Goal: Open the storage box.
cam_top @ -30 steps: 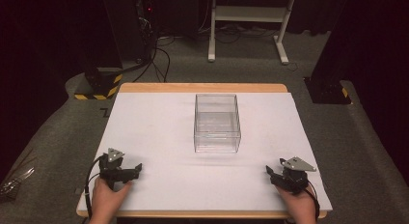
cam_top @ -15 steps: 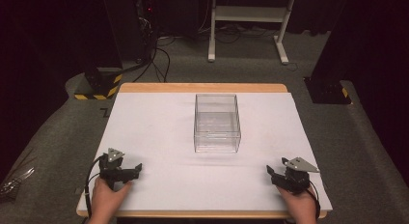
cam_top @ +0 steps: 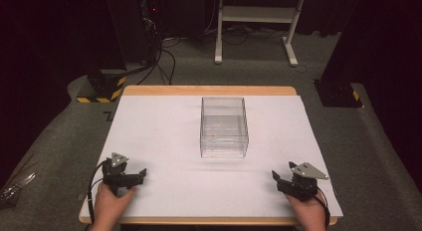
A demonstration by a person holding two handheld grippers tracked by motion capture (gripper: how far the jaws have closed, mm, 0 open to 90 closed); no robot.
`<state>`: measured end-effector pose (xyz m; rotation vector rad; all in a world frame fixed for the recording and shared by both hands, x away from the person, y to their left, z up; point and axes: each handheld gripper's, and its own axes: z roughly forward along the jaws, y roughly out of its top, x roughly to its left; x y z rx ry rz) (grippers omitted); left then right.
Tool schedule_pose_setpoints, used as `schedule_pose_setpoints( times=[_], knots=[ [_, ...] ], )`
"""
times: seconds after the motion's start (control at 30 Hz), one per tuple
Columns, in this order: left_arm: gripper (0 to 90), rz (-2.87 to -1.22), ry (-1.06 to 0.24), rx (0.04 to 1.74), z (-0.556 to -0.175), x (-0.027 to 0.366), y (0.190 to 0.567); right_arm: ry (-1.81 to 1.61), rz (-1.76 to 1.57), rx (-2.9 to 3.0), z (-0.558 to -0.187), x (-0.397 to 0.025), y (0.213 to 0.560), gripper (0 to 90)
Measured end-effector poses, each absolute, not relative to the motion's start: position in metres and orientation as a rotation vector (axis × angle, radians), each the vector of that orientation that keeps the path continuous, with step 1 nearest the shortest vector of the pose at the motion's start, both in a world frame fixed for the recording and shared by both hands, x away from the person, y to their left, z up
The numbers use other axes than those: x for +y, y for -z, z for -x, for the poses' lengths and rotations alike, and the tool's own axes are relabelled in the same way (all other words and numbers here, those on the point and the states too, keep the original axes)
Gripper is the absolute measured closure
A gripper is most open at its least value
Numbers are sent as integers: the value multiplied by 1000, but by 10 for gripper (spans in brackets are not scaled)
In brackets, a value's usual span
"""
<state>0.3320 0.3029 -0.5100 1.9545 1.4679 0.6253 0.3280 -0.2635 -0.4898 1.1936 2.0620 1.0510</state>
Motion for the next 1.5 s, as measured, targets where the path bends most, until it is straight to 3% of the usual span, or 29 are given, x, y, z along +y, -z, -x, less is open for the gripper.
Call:
schedule_pose_setpoints(
  times=[1.03, 1.5],
  knots=[
    [22, -1954, -626, 1468, -332, 303, 510, -1173, -1084, 2154, -325, -212, 478, 249],
    [22, -1956, -628, 1466, -332, 303, 510, -1280, -1068, 2181, -340, -189, 461, 223]
  ],
)
